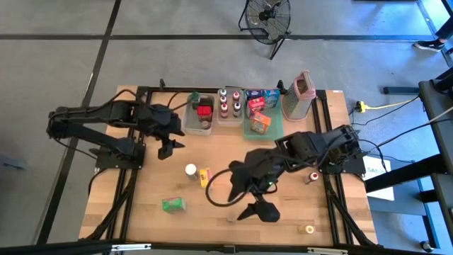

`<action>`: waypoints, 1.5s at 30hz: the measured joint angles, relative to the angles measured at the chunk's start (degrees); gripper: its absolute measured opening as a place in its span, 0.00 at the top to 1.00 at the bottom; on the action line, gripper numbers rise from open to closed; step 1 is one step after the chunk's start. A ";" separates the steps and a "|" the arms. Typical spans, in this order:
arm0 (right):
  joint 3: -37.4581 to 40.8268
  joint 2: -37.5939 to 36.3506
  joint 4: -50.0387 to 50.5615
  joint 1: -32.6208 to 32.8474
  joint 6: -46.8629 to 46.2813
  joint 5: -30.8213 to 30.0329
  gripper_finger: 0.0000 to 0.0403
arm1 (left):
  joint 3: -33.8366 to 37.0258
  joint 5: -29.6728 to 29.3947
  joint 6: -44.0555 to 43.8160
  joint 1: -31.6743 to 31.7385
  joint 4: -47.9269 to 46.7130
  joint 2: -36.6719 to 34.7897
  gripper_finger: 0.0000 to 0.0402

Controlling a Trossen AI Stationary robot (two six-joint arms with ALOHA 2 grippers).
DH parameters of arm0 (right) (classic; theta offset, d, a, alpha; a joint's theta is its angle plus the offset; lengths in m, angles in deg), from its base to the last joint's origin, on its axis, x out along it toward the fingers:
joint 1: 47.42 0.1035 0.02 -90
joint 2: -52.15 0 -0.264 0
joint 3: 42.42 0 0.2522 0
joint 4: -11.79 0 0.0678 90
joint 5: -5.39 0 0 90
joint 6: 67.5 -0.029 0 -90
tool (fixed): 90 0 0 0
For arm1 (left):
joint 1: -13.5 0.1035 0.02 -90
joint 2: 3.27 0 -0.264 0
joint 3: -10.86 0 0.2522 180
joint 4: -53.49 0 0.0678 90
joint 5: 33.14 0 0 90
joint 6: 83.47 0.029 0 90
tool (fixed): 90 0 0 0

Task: Pick & Place Kitchen Items
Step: Put the left yellow food coloring bottle into the transparent bin

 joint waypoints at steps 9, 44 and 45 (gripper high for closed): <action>0.00 0.00 25.45 2.50 -10.89 -0.33 0.28 | 0.00 -3.08 -3.08 -2.87 0.57 0.28 0.46; 18.22 0.00 24.48 20.52 -47.88 -19.81 0.28 | 0.00 0.60 0.21 -3.37 3.02 0.66 0.46; 19.19 0.02 23.44 20.55 -48.36 -18.77 0.28 | 0.00 0.60 0.21 -3.37 3.02 0.66 0.46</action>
